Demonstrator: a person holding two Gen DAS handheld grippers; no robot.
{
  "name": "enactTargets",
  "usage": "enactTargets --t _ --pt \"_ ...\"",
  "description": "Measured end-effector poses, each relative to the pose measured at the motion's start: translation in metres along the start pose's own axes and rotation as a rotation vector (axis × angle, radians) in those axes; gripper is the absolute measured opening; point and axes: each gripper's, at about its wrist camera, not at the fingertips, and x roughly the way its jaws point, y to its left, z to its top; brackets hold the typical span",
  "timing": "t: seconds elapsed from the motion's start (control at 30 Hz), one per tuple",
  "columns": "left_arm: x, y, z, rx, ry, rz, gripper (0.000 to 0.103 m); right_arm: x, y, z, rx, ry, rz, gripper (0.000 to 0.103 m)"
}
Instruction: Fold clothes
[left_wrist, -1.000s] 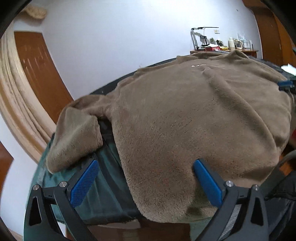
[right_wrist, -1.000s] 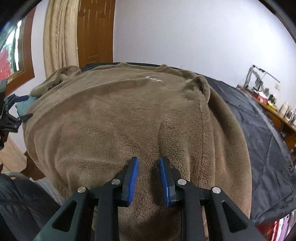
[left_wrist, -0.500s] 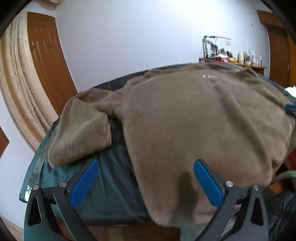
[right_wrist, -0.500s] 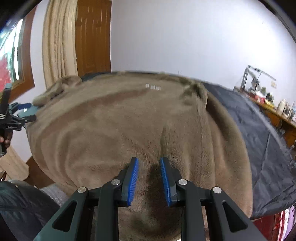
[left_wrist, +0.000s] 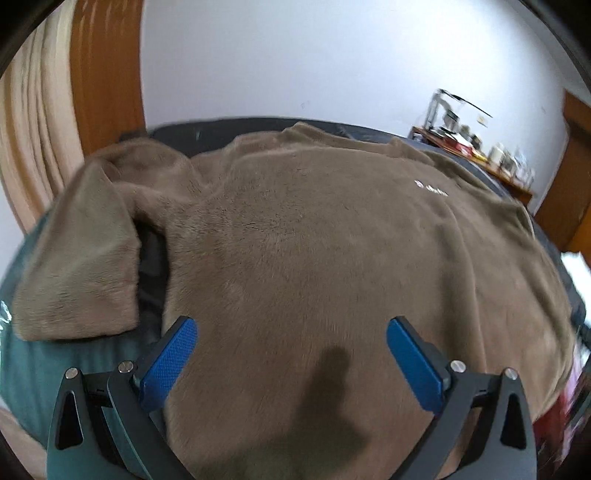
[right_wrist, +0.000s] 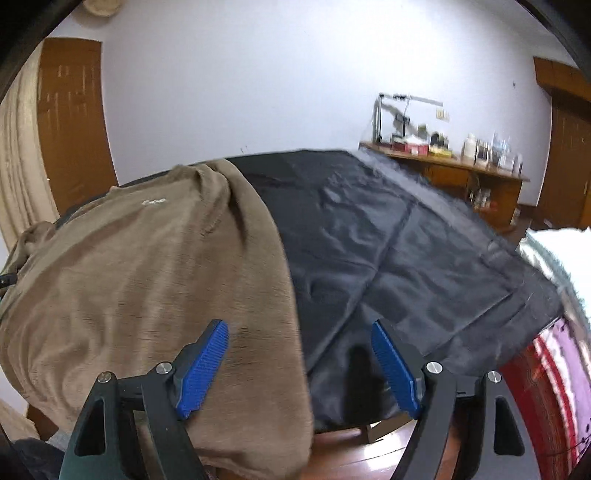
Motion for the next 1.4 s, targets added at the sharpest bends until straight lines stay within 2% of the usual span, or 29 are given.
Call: enactTargets --t 0.1,0.2,0.27,0.33,0.37,0.4,0.43,0.47,0.5,0.57,0.67,0.8,0.87,0.93,1.03,1.13,1.17,1.2,1.23,1.27,1.4 --pt "0.018 -0.006 0.014 0.01 0.018 0.049 0.103 0.008 0.0 0.005 -0.008 0.002 0.03 0.082" --pt "0.03 -0.016 0.023 0.064 0.026 0.105 0.103 0.015 0.021 0.008 -0.099 0.021 0.07 0.081" --pt "0.037 -0.02 0.028 0.091 0.038 0.107 0.103 0.017 0.036 0.009 -0.16 0.022 0.094 0.073" --pt "0.045 -0.021 0.033 0.099 0.063 0.109 0.103 0.019 0.045 0.011 -0.183 0.021 0.119 0.054" --pt "0.051 -0.02 0.035 0.098 0.079 0.111 0.103 0.02 0.047 0.013 -0.18 0.024 0.135 0.049" --pt "0.057 -0.019 0.037 0.089 0.105 0.117 0.103 0.02 0.047 0.013 -0.178 0.028 0.144 0.039" --pt "0.062 -0.017 0.039 0.079 0.127 0.119 0.103 0.021 0.047 0.014 -0.177 0.032 0.153 0.033" --pt "0.066 -0.016 0.039 0.07 0.145 0.116 0.103 0.021 0.047 0.015 -0.175 0.036 0.161 0.031" --pt "0.069 -0.015 0.04 0.066 0.156 0.108 0.103 0.022 0.047 0.016 -0.174 0.04 0.17 0.024" --pt "0.069 -0.017 0.043 0.077 0.16 0.107 0.103 0.022 0.047 0.018 -0.171 0.047 0.188 0.021" --pt "0.07 -0.018 0.048 0.091 0.165 0.102 0.103 0.023 0.051 0.029 -0.281 0.003 0.054 0.019" --pt "0.077 -0.019 0.056 0.083 0.188 0.091 0.103 0.022 0.041 0.058 -0.326 -0.059 -0.14 0.019" --pt "0.082 -0.018 0.06 0.081 0.192 0.09 0.103 0.023 0.027 0.079 -0.311 -0.086 -0.226 0.019" --pt "0.086 -0.018 0.064 0.077 0.19 0.089 0.103 0.024 0.011 0.092 -0.235 -0.088 -0.203 0.019" --pt "0.092 -0.018 0.069 0.074 0.177 0.089 0.103 0.031 -0.012 0.098 -0.069 -0.061 -0.033 0.02" --pt "0.097 -0.019 0.072 0.077 0.162 0.092 0.103 0.043 -0.023 0.085 0.049 -0.008 0.096 0.027" --pt "0.098 -0.02 0.073 0.083 0.155 0.088 0.103 0.045 -0.022 0.078 0.065 0.013 0.123 0.031" --pt "0.099 -0.02 0.073 0.086 0.152 0.085 0.103 0.046 -0.022 0.071 0.079 0.033 0.15 0.047" --pt "0.1 -0.021 0.074 0.087 0.15 0.081 0.103 0.047 -0.022 0.066 0.085 0.045 0.161 0.07" --pt "0.1 -0.021 0.074 0.089 0.148 0.079 0.103 0.047 -0.022 0.062 0.091 0.046 0.17 0.077" --pt "0.101 -0.021 0.074 0.091 0.139 0.067 0.103 0.044 -0.021 0.052 0.097 0.068 0.212 0.077"
